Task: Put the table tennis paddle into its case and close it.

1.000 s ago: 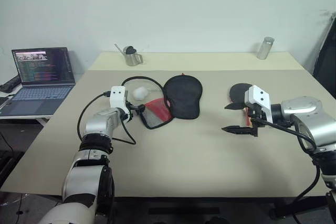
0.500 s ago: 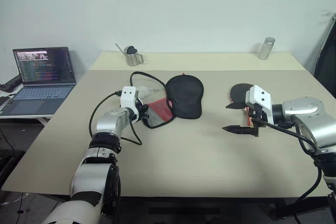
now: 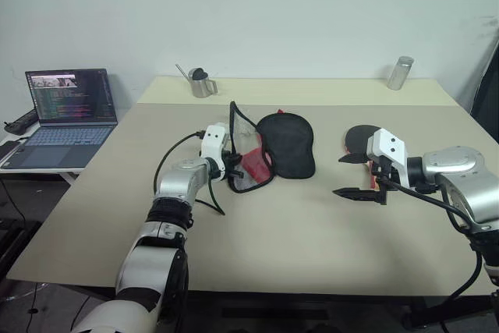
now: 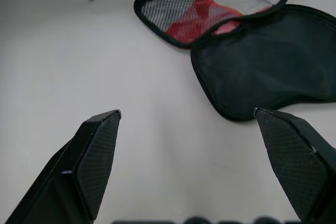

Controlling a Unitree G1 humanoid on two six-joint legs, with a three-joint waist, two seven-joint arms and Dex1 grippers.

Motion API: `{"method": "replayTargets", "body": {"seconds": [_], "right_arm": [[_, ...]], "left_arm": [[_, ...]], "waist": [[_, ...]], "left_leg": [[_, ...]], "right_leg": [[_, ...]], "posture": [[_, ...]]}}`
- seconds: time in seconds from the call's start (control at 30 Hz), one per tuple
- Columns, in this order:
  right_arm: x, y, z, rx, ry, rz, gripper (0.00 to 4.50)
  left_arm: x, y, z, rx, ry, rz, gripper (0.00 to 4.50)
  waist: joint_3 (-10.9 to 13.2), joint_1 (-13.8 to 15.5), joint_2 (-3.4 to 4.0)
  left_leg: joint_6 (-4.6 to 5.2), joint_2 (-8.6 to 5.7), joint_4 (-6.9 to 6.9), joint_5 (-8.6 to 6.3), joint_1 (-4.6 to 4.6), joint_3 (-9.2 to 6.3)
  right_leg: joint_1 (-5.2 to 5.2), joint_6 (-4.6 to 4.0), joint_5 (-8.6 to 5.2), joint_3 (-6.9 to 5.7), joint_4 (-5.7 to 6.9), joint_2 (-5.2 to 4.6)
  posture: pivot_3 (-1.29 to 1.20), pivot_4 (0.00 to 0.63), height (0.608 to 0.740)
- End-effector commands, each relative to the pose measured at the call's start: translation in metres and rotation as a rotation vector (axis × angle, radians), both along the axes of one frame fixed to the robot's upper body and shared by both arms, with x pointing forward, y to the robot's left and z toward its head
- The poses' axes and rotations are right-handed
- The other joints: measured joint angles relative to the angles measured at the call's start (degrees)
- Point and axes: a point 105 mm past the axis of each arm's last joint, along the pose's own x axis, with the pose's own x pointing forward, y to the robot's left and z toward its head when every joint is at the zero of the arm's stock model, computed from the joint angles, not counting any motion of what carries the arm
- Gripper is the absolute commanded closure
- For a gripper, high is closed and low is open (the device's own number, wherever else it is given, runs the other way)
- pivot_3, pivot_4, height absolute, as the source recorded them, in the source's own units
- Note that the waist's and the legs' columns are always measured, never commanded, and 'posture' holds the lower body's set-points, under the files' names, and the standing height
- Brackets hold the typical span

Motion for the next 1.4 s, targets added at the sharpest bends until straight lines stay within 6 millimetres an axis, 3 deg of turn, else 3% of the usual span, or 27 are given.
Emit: {"method": "replayTargets", "body": {"seconds": [0.03, 0.5, 0.77, 0.87, 1.03, 1.13, 1.4], "right_arm": [[-0.003, -0.001, 0.017, 0.016, -0.059, 0.002, 0.0], [-0.002, -0.001, 0.018, 0.013, -0.061, -0.001, 0.0], [0.001, 0.001, 0.018, 0.014, -0.062, 0.007, 0.0], [0.002, 0.002, 0.018, 0.013, -0.061, 0.012, 0.0], [0.005, 0.003, 0.018, 0.011, -0.059, 0.017, 0.0], [0.005, 0.005, 0.017, 0.011, -0.058, 0.026, 0.0], [0.006, 0.008, 0.014, 0.012, -0.049, 0.036, 0.0]], "left_arm": [[-0.007, -0.022, 0.005, -0.022, -0.016, -0.09, 4.47], [-0.038, -0.065, 0.021, -0.118, -0.049, -0.332, 4.47], [-0.062, -0.075, 0.026, -0.15, -0.055, -0.47, 4.47], [-0.065, -0.067, 0.022, -0.126, -0.048, -0.466, 4.47], [-0.027, -0.021, 0.006, 0.007, -0.043, -0.133, 4.47], [-0.016, -0.003, 0.002, 0.048, -0.053, -0.009, 4.47], [-0.019, -0.004, -0.003, 0.022, -0.021, 0.039, 4.47]], "waist": [[0.0, 0.0, 0.0], [0.01, -0.08, -0.01], [0.01, -0.13, -0.01], [0.01, -0.16, -0.01], [0.01, -0.15, -0.01], [0.01, -0.15, -0.01], [0.01, -0.13, -0.02]], "left_leg": [[0.0, 0.0, 0.0, 0.0, 0.0, 0.0], [0.0, 0.02, -0.01, 0.0, 0.01, 0.0], [0.0, 0.02, -0.01, 0.0, 0.02, 0.01], [0.0, 0.02, -0.01, 0.0, 0.02, 0.01], [0.0, 0.03, -0.01, 0.0, 0.08, 0.0], [0.0, 0.02, -0.01, 0.0, 0.08, 0.0], [0.0, 0.02, -0.01, 0.0, 0.06, -0.01]], "right_leg": [[0.0, 0.0, 0.0, 0.0, 0.0, 0.0], [0.02, 0.0, 0.0, 0.01, -0.02, 0.01], [0.02, 0.0, 0.0, 0.02, -0.02, 0.01], [0.02, 0.0, 0.0, 0.03, -0.02, 0.01], [0.07, 0.0, 0.0, 0.02, -0.02, 0.02], [0.07, 0.0, 0.0, 0.02, -0.02, 0.02], [0.06, 0.0, 0.0, 0.01, -0.04, 0.01]], "posture": [[0.0, 0.15, 0.74], [0.0, 0.15, 0.74], [0.0, 0.15, 0.74], [0.0, 0.15, 0.74], [0.0, 0.15, 0.74], [0.0, 0.15, 0.74], [0.0, 0.15, 0.74]]}}
